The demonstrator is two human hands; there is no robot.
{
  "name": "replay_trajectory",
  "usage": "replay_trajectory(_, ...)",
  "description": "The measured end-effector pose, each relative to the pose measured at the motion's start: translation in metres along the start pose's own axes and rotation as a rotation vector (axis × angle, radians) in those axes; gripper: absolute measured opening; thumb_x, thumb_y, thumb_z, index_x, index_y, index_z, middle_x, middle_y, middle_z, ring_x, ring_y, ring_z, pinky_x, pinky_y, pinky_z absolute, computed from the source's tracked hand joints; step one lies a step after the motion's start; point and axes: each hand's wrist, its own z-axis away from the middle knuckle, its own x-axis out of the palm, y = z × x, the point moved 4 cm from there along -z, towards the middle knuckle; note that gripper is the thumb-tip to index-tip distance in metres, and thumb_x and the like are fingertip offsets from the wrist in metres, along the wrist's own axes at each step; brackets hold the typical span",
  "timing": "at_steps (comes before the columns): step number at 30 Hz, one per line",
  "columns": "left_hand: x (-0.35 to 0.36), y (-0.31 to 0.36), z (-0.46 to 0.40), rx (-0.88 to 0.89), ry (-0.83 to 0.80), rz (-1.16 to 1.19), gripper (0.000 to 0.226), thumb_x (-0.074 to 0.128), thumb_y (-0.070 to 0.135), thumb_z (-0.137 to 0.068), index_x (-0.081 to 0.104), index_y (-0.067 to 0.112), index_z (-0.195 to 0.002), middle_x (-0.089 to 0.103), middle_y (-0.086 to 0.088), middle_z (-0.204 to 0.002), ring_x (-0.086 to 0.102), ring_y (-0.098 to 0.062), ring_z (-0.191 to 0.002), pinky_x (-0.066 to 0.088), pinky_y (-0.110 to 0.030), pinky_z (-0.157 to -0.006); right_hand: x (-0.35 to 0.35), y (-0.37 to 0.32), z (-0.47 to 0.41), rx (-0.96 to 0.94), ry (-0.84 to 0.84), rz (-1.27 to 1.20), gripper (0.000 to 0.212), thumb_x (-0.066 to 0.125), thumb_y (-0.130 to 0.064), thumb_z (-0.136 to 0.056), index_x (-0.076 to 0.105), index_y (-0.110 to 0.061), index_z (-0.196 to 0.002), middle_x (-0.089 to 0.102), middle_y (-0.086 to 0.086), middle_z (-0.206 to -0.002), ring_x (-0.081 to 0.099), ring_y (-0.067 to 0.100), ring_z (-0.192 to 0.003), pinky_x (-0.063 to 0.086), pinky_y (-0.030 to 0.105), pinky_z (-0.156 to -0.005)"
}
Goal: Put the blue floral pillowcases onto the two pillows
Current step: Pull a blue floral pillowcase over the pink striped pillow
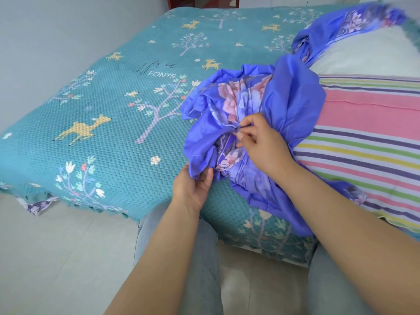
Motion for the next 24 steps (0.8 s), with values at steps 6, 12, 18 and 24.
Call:
replay_trajectory(6, 0.016, 0.025, -0.006, 0.079, -0.083, -0.146, 0.032, 0.032, -0.008, -0.092, 0.058, 0.006, -0.078, 0.063, -0.006, -0.054, 0.06, -0.009, -0.041, 0.046, -0.017, -0.038, 0.014, -0.014, 0.019, -0.479, -0.075, 0.626, 0.037, 0.058, -0.054, -0.075, 0.064, -0.028, -0.101, 0.065, -0.008, -0.104, 0.06, 0.021, -0.093, 0.047, 0.033, -0.075)
replay_trajectory(12, 0.008, 0.031, -0.011, 0.191, -0.027, -0.394, 0.053, 0.043, -0.01, -0.085, 0.057, 0.016, -0.04, 0.044, 0.004, -0.033, 0.039, -0.006, -0.028, 0.028, -0.015, -0.034, 0.024, -0.01, 0.021, -0.691, 0.006, 0.815, 0.02, 0.055, -0.042, -0.077, 0.069, -0.027, -0.077, 0.059, -0.009, -0.084, 0.045, 0.017, -0.085, 0.031, 0.035, -0.068)
replay_trajectory(18, -0.012, 0.047, -0.029, 0.185, 0.078, -0.715, 0.031, 0.052, -0.007, -0.086, 0.046, 0.011, -0.063, 0.047, 0.006, -0.031, 0.047, -0.017, -0.037, 0.035, -0.014, -0.036, 0.016, -0.022, 0.029, -0.863, -0.069, 0.69, 0.02, 0.05, -0.035, -0.084, 0.064, -0.023, -0.076, 0.064, -0.007, -0.078, 0.06, 0.018, -0.085, 0.034, 0.032, -0.072)
replay_trajectory(24, -0.008, 0.049, -0.038, 0.013, -0.096, -0.832, 0.031, 0.076, 0.021, -0.059, 0.06, 0.007, -0.081, 0.062, -0.011, -0.08, 0.057, -0.016, -0.061, 0.049, -0.024, -0.059, -0.007, -0.006, 0.022, -0.723, 0.056, 0.917, 0.025, 0.052, -0.037, -0.086, 0.06, -0.019, -0.071, 0.058, -0.001, -0.058, 0.06, 0.023, -0.061, 0.038, 0.035, -0.063)
